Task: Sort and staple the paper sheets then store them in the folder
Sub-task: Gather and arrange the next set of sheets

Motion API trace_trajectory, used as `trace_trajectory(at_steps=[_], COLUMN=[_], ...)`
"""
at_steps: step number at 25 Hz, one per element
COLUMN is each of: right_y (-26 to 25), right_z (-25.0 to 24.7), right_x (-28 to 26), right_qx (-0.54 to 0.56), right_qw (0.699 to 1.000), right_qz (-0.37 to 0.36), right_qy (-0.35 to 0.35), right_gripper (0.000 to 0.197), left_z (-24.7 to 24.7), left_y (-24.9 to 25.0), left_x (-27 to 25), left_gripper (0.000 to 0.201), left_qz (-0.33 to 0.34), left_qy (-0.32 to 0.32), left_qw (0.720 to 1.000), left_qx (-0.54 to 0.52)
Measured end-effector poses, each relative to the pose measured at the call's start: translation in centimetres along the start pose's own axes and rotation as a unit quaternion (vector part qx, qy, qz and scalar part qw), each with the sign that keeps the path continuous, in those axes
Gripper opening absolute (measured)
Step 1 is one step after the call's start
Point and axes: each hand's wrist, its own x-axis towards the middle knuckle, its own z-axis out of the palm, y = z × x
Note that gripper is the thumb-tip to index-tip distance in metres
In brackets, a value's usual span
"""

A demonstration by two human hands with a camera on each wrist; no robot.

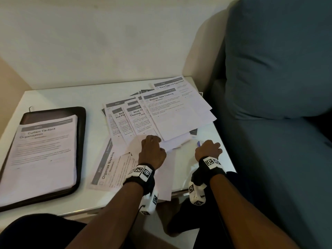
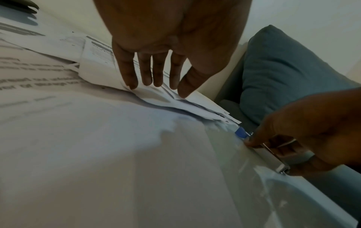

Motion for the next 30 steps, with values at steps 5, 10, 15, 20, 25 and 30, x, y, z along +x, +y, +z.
trace_trajectory(at_steps=[5,10,15,20,25,30], right_y=[-2.9,-7.8,-9.0,-8.4,-10.2,-10.3], right_z=[-3.0,-6.1,-7.1,-5.2,-1.8,1.4], right_x=[0.0,5.5,14.1,17.1,10.8,2.6], right_qx=[0.069,0.089,-0.044,-0.075,-0.063,-0.081], right_qw=[0.997,0.987,0.984,0.972,0.955,0.953], right_qz=[0.039,-0.133,-0.168,-0.174,-0.242,-0.252], right_qy=[0.008,-0.007,-0.044,-0.141,-0.161,-0.149], right_gripper=[0.052,0.065,0.087,0.11,0.104,0.093], left_z=[-1.8,-2.9,-2.5,-1.1,-2.0,-4.2], left_y=[-1.3,-1.3,-0.6,-1.5,-3.5,-7.6], left_x=[0.8,4.9,8.7,10.0,7.6,3.0], left_gripper=[0.04,0.06,0.073,0.086,0.091,0.096], left_qz=[0.026,0.055,0.039,0.023,-0.009,-0.014], left_qy=[0.003,-0.023,-0.062,-0.113,-0.126,-0.116], left_qw=[1.0,0.998,0.994,0.984,0.978,0.985], left_qx=[0.001,0.03,0.079,0.135,0.164,0.128])
